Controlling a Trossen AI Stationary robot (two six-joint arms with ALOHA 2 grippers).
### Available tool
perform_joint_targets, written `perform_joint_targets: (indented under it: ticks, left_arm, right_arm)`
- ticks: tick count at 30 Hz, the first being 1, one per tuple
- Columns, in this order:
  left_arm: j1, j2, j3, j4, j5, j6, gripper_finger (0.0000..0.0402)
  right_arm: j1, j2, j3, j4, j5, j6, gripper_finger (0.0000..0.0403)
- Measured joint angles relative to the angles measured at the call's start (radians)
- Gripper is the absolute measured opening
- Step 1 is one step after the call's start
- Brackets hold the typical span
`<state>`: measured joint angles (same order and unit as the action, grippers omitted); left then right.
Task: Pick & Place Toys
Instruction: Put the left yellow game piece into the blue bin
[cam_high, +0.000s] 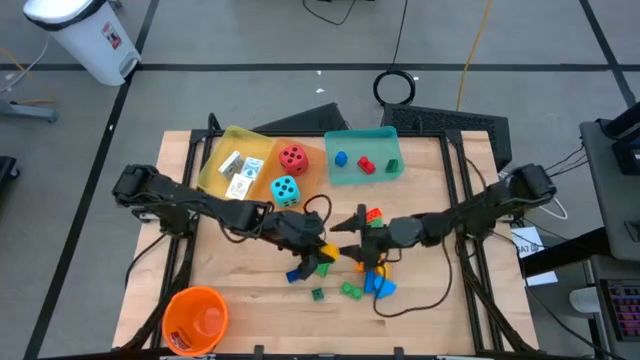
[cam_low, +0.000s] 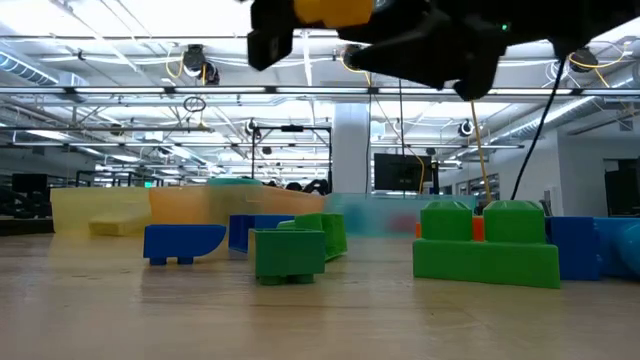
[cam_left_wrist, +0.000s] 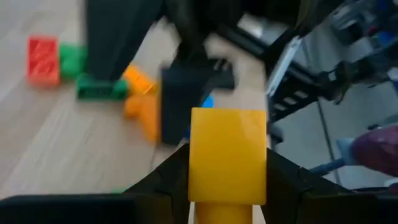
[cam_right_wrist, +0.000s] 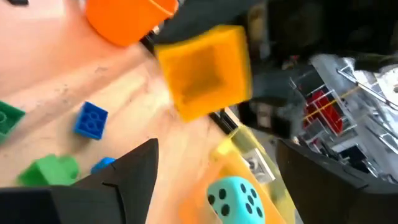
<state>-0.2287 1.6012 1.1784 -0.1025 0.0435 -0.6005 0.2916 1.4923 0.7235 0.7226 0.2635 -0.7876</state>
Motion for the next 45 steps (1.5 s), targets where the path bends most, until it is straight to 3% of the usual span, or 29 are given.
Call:
perform_joint_targets:
  ticks: [11, 15, 22, 32, 36, 40, 45]
  left_arm:
    - [0.016, 0.0, 0.013, -0.047, -0.02, -0.011, 0.0138]
    - [0.02, 0.0, 0.013, -0.026, -0.026, -0.013, 0.0144]
    - [0.019, 0.0, 0.013, -0.023, -0.014, -0.014, 0.0135]
    - [0.02, 0.0, 0.013, -0.012, -0.012, 0.021, 0.0177]
    - [0.034, -0.017, 0.013, -0.017, 0.008, 0.053, 0.0181]
    - [0.07, -0.054, 0.015, -0.077, 0.111, 0.097, 0.0183]
    - [0.118, -0.099, 0.015, -0.111, 0.128, 0.118, 0.0184]
  right_arm:
    - [0.053, 0.041, 0.056, 0.055, -0.008, -0.014, 0.0288]
    - [0.044, 0.041, 0.057, 0.051, -0.058, -0.011, 0.027]
    - [0.041, 0.041, 0.057, 0.048, -0.057, -0.021, 0.0196]
    - [0.042, 0.037, 0.057, 0.039, -0.058, 0.016, 0.0076]
    - [0.041, 0.01, 0.057, 0.015, -0.052, 0.061, 0.0071]
    - [0.028, -0.05, 0.057, -0.048, -0.048, 0.153, 0.0075]
    - [-0.016, -0.139, 0.061, -0.172, -0.055, 0.291, 0.0069]
